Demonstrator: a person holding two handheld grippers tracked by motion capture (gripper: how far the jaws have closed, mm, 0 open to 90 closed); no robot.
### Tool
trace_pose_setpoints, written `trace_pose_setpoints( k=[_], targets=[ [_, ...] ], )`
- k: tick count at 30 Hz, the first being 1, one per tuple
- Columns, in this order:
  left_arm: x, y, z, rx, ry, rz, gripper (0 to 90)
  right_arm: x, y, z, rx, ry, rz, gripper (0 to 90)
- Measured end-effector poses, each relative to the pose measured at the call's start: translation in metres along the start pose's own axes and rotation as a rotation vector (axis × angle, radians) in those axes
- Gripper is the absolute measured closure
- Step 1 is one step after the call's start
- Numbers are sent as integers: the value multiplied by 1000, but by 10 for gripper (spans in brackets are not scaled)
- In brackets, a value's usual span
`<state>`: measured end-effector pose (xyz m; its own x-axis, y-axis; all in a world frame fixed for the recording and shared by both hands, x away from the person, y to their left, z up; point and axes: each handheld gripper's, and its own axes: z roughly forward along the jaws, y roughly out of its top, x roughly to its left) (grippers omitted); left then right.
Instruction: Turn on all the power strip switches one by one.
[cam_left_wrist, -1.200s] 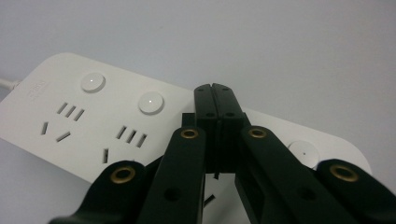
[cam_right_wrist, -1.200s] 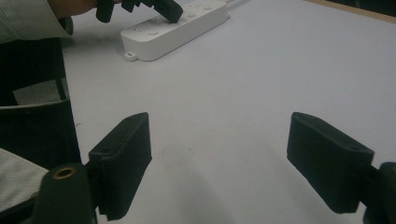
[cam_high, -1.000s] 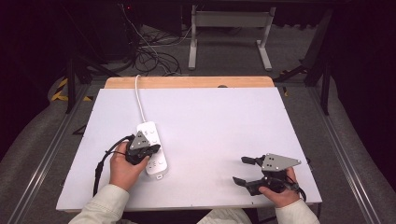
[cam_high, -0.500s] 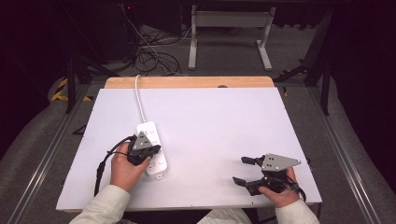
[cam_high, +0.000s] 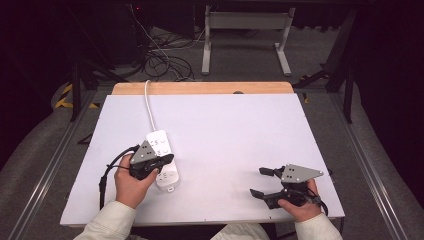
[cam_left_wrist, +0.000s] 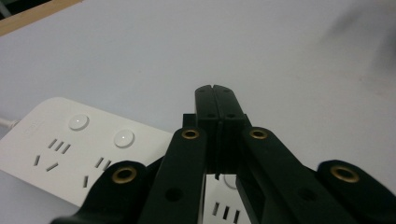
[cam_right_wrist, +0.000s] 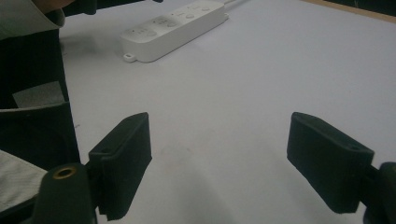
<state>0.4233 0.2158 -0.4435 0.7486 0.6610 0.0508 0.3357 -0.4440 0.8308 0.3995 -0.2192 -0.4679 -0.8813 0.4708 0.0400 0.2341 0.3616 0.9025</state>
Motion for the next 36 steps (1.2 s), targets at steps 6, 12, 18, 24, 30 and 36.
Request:
trace_pose_setpoints(
  k=[6,12,18,24,30,36],
  targets=[
    [-3,-2,-3,5,-21,2,899,0,0,1,3,1,-2,223],
    [-8,-6,0,55,-43,39,899,1,0,0,4,2,-7,223],
    [-9,-11,5,101,-55,36,899,1,0,0,4,3,-8,223],
    [-9,-13,8,133,-68,37,899,1,0,0,3,5,-9,223],
    [-11,-14,9,151,-74,41,899,1,0,0,4,5,-9,223],
    [-10,-16,11,155,-71,35,899,1,0,1,4,7,-8,223]
  ],
)
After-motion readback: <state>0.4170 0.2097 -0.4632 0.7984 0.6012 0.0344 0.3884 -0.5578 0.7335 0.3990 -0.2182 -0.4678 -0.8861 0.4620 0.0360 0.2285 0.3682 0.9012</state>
